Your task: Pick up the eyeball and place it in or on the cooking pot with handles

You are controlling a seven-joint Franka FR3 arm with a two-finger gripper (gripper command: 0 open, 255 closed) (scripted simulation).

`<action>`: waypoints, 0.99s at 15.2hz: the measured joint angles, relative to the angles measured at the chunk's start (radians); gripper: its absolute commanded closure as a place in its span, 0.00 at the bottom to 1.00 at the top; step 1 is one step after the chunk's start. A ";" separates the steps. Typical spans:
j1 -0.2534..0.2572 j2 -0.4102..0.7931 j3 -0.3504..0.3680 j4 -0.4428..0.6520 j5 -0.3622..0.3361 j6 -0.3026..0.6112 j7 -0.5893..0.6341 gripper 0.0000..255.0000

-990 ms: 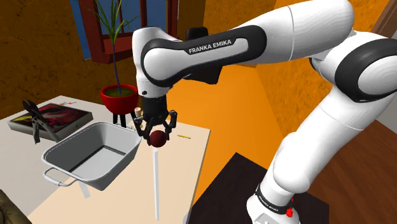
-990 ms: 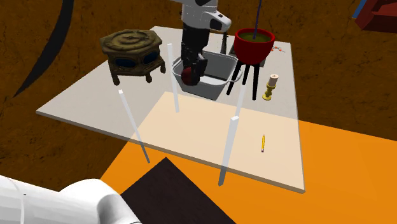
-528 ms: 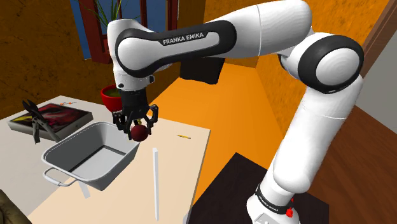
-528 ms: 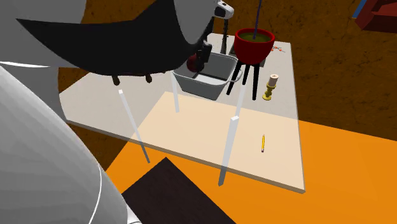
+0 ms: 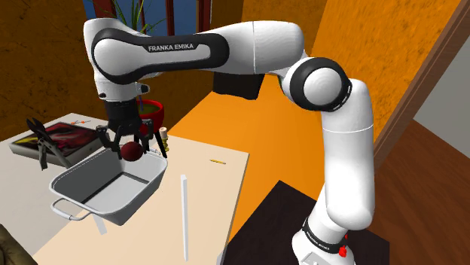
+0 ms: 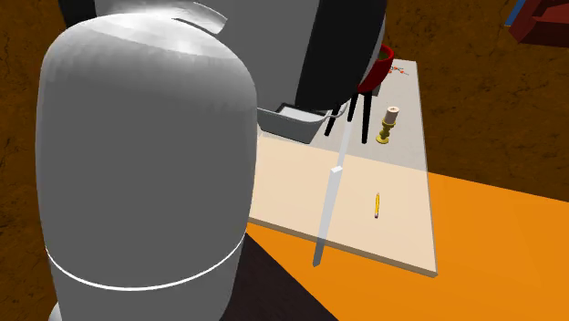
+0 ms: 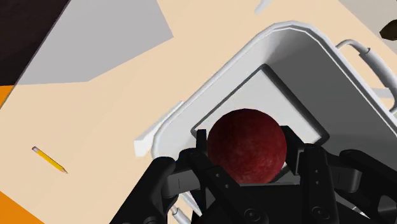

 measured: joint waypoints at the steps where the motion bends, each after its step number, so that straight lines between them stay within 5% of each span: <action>1: 0.023 0.054 -0.003 0.083 -0.019 -0.031 0.012 1.00; 6: 0.186 0.422 -0.050 0.700 -0.120 -0.276 0.019 1.00; 15: 0.140 0.376 -0.043 0.490 -0.112 -0.119 0.021 1.00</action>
